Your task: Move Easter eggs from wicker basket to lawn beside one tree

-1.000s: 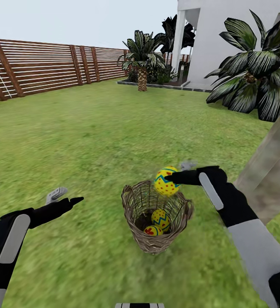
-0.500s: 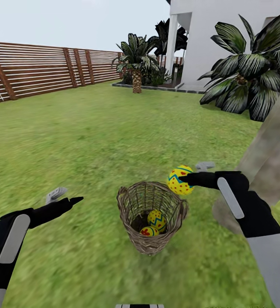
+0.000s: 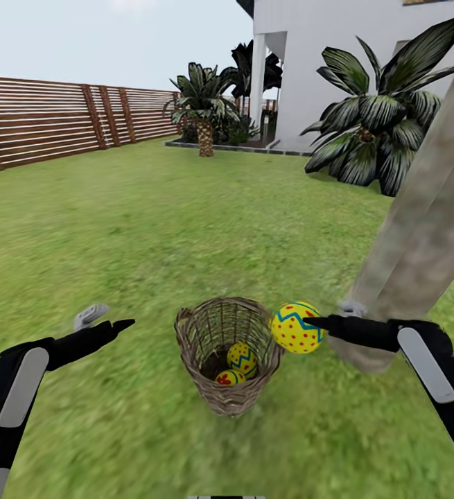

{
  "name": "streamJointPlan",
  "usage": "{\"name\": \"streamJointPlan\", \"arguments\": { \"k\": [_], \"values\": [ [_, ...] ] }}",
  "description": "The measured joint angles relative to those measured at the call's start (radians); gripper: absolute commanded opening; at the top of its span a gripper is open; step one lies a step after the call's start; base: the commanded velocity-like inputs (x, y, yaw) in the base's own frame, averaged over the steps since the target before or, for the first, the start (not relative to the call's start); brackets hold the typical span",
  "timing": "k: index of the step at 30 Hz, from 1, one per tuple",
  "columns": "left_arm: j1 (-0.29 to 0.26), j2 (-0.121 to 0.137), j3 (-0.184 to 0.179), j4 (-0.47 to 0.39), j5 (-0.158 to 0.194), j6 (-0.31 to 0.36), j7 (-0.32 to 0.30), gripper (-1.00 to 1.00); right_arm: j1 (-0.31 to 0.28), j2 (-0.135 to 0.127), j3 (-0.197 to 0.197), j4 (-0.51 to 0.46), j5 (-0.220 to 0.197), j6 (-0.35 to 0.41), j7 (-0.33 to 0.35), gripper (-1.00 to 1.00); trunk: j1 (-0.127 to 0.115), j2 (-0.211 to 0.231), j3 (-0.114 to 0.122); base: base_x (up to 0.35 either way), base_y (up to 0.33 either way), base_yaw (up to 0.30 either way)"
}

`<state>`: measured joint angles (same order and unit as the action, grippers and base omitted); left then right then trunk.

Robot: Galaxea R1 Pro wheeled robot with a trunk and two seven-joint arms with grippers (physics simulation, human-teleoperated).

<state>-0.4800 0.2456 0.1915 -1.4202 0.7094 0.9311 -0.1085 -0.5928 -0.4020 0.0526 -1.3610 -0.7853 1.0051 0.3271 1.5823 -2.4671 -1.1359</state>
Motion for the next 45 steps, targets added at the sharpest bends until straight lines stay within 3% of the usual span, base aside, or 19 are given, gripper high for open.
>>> {"name": "streamJointPlan", "arguments": {
  "k": [6, 10, 11, 13, 15, 17, 20, 23, 28, 33, 36, 39, 42, 43, 44, 45],
  "values": [
    [0.000, 0.000, -0.001, 0.006, 0.000, 0.000, -0.001, 1.00, 0.103, -0.014, -0.018, 0.011, 0.018, -0.006, 0.010, -1.00, 0.000, 0.000, 0.009, 0.000, 0.000, -0.160],
    [0.000, 0.000, -0.002, 0.008, 0.000, -0.001, -0.001, 1.00, 0.167, -0.013, -0.017, 0.027, 0.139, -0.014, 0.009, -1.00, 0.000, 0.000, 0.014, 0.000, 0.000, -0.160],
    [0.000, -0.001, -0.002, 0.007, 0.000, -0.001, -0.001, 1.00, 0.175, -0.011, -0.017, 0.048, 0.185, -0.023, 0.009, -1.00, 0.000, 0.000, 0.016, 0.000, 0.000, -0.160],
    [0.000, -0.001, -0.002, 0.008, 0.000, -0.002, -0.002, 1.00, 0.180, -0.009, -0.017, 0.095, 0.264, -0.072, 0.009, -1.00, 0.000, 0.000, 0.019, 0.000, 0.000, -0.160],
    [0.000, -0.001, -0.002, 0.008, 0.000, -0.002, -0.002, 1.00, 0.181, -0.006, -0.016, 0.164, 0.378, -0.163, 0.008, -1.00, 0.000, 0.000, 0.022, 0.000, 0.000, -0.160],
    [0.000, -0.002, -0.002, 0.008, 0.000, -0.002, -0.002, 1.00, 0.181, -0.004, -0.016, 0.197, 0.433, -0.209, 0.007, -1.00, 0.000, 0.000, 0.025, 0.000, 0.000, -0.160],
    [0.000, -0.002, -0.002, 0.008, 0.000, -0.002, -0.002, 1.00, 0.181, 0.021, -0.015, 0.223, 0.457, -0.231, -0.015, -1.00, 0.000, 0.000, 0.029, 0.000, 0.000, -0.160],
    [0.000, -0.006, -0.002, 0.008, -0.001, -0.002, -0.002, 1.00, 0.181, 0.036, -0.012, 0.246, 0.460, -0.270, -0.079, -1.00, 0.000, 0.000, 0.033, 0.000, 0.000, -0.160],
    [0.000, -0.006, -0.003, 0.008, -0.002, -0.002, -0.002, 1.00, 0.182, 0.045, 0.020, 0.295, 0.491, -0.289, -0.150, -1.00, 0.000, 0.000, 0.040, 0.000, 0.000, -0.160],
    [0.000, -0.006, -0.003, 0.007, -0.002, -0.002, -0.002, 1.00, 0.182, 0.126, 0.023, 0.378, 0.590, -0.409, -0.331, -1.00, 0.000, 0.000, 0.048, 0.000, 0.000, -0.160],
    [0.000, -0.012, -0.003, 0.007, -0.002, -0.002, -0.001, 1.00, 0.181, 0.142, 0.021, 0.446, 0.622, -0.496, -0.356, -1.00, 0.000, 0.000, 0.052, 0.000, 0.000, -0.160],
    [0.000, -0.046, -0.003, 0.007, -0.004, -0.002, 0.005, 1.00, 0.181, 0.147, 0.019, 0.470, 0.625, -0.565, -0.403, -1.00, 0.000, 0.000, 0.054, 0.000, 0.000, -0.053],
    [0.001, -0.051, -0.004, 0.007, -0.005, -0.002, 0.006, 1.00, 0.180, 0.149, 0.019, 0.497, 0.625, -0.620, -0.414, -1.00, 0.000, 0.000, 0.055, 0.000, 0.000, -0.005],
    [0.000, -0.051, -0.006, 0.008, -0.006, -0.002, 0.006, 1.00, 0.170, 0.159, 0.018, 0.549, 0.624, -0.652, -0.415, -1.00, 0.000, 0.000, 0.055, 0.000, 0.000, 0.000],
    [0.001, -0.051, -0.021, 0.008, -0.006, -0.002, 0.007, 1.00, 0.157, 0.164, 0.017, 0.602, 0.629, -0.682, -0.416, -1.00, 0.000, 0.000, 0.055, 0.000, 0.000, 0.000],
    [0.001, -0.051, -0.065, 0.008, -0.005, -0.002, 0.008, 1.00, 0.129, 0.171, 0.017, 0.675, 0.640, -0.734, -0.416, -1.00, 0.000, 0.000, 0.055, 0.000, 0.000, 0.000]
  ]
}}
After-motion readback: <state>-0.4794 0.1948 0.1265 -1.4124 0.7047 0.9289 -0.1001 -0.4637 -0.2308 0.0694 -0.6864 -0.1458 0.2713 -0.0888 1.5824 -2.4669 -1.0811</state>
